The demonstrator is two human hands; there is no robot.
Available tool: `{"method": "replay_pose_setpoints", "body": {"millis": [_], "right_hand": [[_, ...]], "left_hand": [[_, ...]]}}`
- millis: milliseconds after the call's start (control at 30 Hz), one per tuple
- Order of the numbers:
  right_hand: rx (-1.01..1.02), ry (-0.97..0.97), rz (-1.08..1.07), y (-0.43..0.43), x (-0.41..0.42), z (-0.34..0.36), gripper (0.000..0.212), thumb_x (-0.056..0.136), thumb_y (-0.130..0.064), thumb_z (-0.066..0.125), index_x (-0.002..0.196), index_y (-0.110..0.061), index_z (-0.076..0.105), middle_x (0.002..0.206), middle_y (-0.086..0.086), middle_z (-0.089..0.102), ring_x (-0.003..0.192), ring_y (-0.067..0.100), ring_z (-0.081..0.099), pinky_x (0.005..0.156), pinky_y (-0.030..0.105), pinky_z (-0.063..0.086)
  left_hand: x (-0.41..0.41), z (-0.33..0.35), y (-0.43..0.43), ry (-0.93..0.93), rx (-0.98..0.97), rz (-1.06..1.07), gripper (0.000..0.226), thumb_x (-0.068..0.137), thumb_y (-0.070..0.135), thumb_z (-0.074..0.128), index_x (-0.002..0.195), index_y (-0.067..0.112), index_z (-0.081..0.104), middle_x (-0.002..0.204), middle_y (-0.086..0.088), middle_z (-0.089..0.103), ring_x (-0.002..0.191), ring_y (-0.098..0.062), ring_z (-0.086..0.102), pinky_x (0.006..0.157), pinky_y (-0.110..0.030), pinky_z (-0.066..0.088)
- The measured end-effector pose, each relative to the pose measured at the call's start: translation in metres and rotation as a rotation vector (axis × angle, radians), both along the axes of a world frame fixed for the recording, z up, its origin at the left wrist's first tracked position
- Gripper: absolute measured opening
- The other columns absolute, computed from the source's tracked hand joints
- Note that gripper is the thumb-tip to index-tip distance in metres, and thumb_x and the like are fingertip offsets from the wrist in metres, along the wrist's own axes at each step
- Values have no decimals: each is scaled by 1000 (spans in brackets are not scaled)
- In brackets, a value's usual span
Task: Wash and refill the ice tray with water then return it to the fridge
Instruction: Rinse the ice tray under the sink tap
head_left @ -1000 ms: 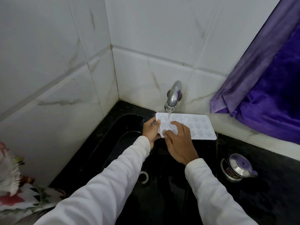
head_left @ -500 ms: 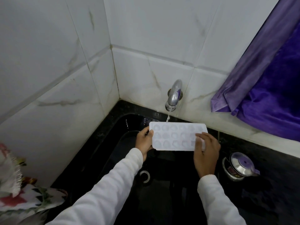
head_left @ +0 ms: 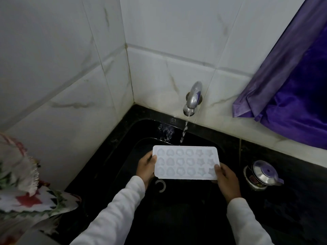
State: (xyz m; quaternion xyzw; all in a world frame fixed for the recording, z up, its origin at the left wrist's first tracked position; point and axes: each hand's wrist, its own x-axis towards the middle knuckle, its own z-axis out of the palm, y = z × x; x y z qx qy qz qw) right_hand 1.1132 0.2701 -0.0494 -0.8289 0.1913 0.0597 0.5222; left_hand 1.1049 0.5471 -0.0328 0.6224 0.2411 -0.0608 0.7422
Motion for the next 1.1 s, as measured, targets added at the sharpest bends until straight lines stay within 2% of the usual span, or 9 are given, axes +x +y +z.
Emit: {"method": "replay_pose_setpoints", "body": {"millis": [67, 133, 267, 400, 533, 700, 833, 933, 1100], "right_hand": [[9, 8, 33, 8, -6, 1, 22, 99, -28, 59, 120, -24, 65, 108, -1, 71, 101, 19, 67, 94, 49, 54], [10, 15, 64, 14, -10, 4, 25, 98, -20, 62, 123, -20, 61, 106, 1, 69, 97, 17, 67, 91, 39, 53], [-16, -10, 68, 19, -11, 8, 22, 92, -9, 68, 111, -17, 60, 97, -1, 69, 87, 9, 65, 74, 23, 49], [-77, -49, 81, 22, -5, 16, 21, 88, -6, 73, 102, -16, 60, 88, -6, 67, 85, 12, 65, 82, 29, 50], [-155, -85, 118, 23, 1, 22, 18, 84, -7, 77, 95, -11, 63, 86, 0, 68, 85, 19, 66, 83, 29, 49], [-232, -298, 80, 24, 2, 42, 24, 80, -4, 80, 79, -15, 59, 69, -8, 63, 68, 8, 60, 64, 8, 38], [-194, -469, 7, 26, -3, 54, 21, 81, 2, 76, 83, -15, 64, 77, -10, 67, 72, 5, 64, 69, -1, 40], [-228, -588, -15, 28, -10, 54, 30, 79, 17, 66, 87, -11, 65, 89, -3, 69, 81, 1, 63, 75, -3, 39], [-217, -454, -1, 28, -16, 44, 17, 82, 11, 68, 84, -4, 62, 76, -3, 66, 74, 19, 66, 63, -2, 38]], "left_hand": [[-6, -6, 8, 13, 46, 10, 25, 102, 14, 49, 113, 23, 70, 105, -2, 76, 99, -20, 72, 85, -38, 60], [-11, -8, 17, 3, 124, 9, 25, 101, 12, 51, 115, 22, 69, 106, -1, 74, 101, -20, 71, 87, -36, 58], [-14, -6, 32, -54, 318, -38, 25, 98, 12, 57, 112, 27, 70, 96, 4, 75, 93, -10, 71, 80, -23, 55], [-13, 4, 43, -134, 394, -33, 24, 93, 7, 65, 101, 29, 70, 90, 11, 75, 83, 7, 68, 76, -10, 49], [-11, 13, 50, -206, 434, -4, 28, 88, 5, 73, 90, 32, 70, 87, 13, 74, 84, 3, 70, 80, -13, 51], [-13, 23, 52, -362, 431, -5, 28, 87, 1, 72, 93, 28, 73, 89, 13, 77, 90, -1, 72, 84, -12, 52], [-15, 34, 51, -508, 373, 14, 28, 87, -8, 68, 96, 18, 75, 99, 10, 78, 99, -7, 72, 90, -14, 52], [-14, 35, 51, -549, 338, 9, 27, 87, -12, 67, 97, 12, 75, 104, 3, 78, 105, -13, 72, 94, -19, 52], [-17, 27, 49, -487, 314, -39, 22, 86, -11, 68, 99, 4, 76, 104, -1, 78, 104, -17, 73, 98, -28, 55]]}}
